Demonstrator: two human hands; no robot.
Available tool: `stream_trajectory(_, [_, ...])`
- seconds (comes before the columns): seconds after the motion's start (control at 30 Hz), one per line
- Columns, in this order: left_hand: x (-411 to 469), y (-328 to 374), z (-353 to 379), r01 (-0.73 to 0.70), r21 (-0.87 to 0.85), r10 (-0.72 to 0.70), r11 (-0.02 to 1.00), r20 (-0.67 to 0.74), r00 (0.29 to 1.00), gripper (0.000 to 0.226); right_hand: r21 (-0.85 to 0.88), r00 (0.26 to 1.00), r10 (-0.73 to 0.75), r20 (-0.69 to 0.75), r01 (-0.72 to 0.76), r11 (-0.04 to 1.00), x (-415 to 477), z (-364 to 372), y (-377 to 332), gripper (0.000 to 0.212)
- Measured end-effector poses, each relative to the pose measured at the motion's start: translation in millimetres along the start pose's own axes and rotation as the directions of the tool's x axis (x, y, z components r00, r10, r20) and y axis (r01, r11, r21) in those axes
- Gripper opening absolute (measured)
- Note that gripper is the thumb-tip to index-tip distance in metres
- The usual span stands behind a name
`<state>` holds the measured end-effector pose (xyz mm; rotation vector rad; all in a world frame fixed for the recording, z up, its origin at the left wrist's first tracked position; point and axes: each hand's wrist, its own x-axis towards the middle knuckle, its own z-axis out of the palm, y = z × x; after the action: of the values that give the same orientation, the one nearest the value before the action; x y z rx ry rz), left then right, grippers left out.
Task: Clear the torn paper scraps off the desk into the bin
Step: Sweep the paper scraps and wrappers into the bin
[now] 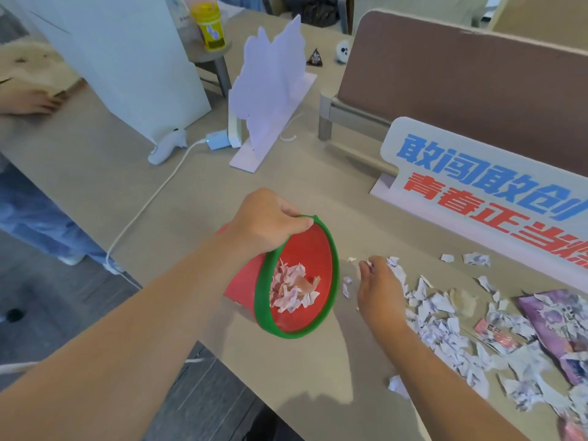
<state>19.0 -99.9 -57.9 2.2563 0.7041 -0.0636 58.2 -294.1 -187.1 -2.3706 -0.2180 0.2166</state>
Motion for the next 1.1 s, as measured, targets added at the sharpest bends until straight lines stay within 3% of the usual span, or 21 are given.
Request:
stream_trajectory(0.07, [1,1,0,-0.006,0.016,0.006,1.000,0.003,1.000,0.022,0.099,0.990,-0.136,-0.022,0.138,0.986,-15,-7,-32,0.022])
stream_trajectory(0.2, [1,3,0,-0.031,0.021,0.031,0.999,0.007,0.999,0.024,0.081,0.899,-0.363,0.247,0.354,0.932,-24,19,-77,0.025])
stream_trajectory(0.27, [0,3,-2,-0.031,-0.006,0.031,1.000,-0.003,1.000,0.024,0.028,0.834,-0.418,0.360,0.438,0.899,-21,32,-85,0.042])
stream_trajectory(0.33, [0,2,-2,-0.028,-0.025,0.028,0.999,-0.010,1.000,0.026,0.028,0.817,-0.395,0.421,0.423,0.906,-16,38,-86,0.064])
stream_trajectory(0.43, [1,-2,-8,-0.020,-0.047,0.019,0.999,-0.021,1.000,0.025,0.275,0.824,-0.462,0.329,0.385,0.881,-17,28,-77,0.056])
stream_trajectory(0.53, [1,-6,-14,-0.009,-0.062,0.007,0.998,-0.027,1.000,0.021,0.426,0.953,-0.295,0.068,0.239,0.872,-13,-1,-54,0.035])
stream_trajectory(0.63, [0,-10,-19,0.010,-0.100,-0.013,0.995,-0.033,0.999,0.019,0.243,0.986,-0.021,-0.163,0.061,0.968,17,-16,-12,0.022])
stream_trajectory(0.77, [-3,-10,-18,0.031,-0.110,-0.035,0.993,-0.040,0.999,0.017,0.013,0.982,0.187,0.025,-0.187,0.982,48,1,37,0.039])
stream_trajectory(0.9, [-3,-12,-18,0.072,-0.125,-0.077,0.990,-0.041,0.996,0.017,-0.245,0.986,0.066,0.153,-0.027,0.969,54,24,37,0.034])
stream_trajectory(1.0, [-2,-12,-19,0.095,-0.151,-0.105,0.984,-0.060,0.993,0.018,-0.309,0.921,-0.073,0.382,0.201,0.930,47,48,29,0.049])
stream_trajectory(1.1, [-2,-12,-19,0.109,-0.167,-0.121,0.980,-0.067,0.990,0.019,-0.363,0.849,-0.191,0.492,0.399,0.842,31,54,37,0.058])
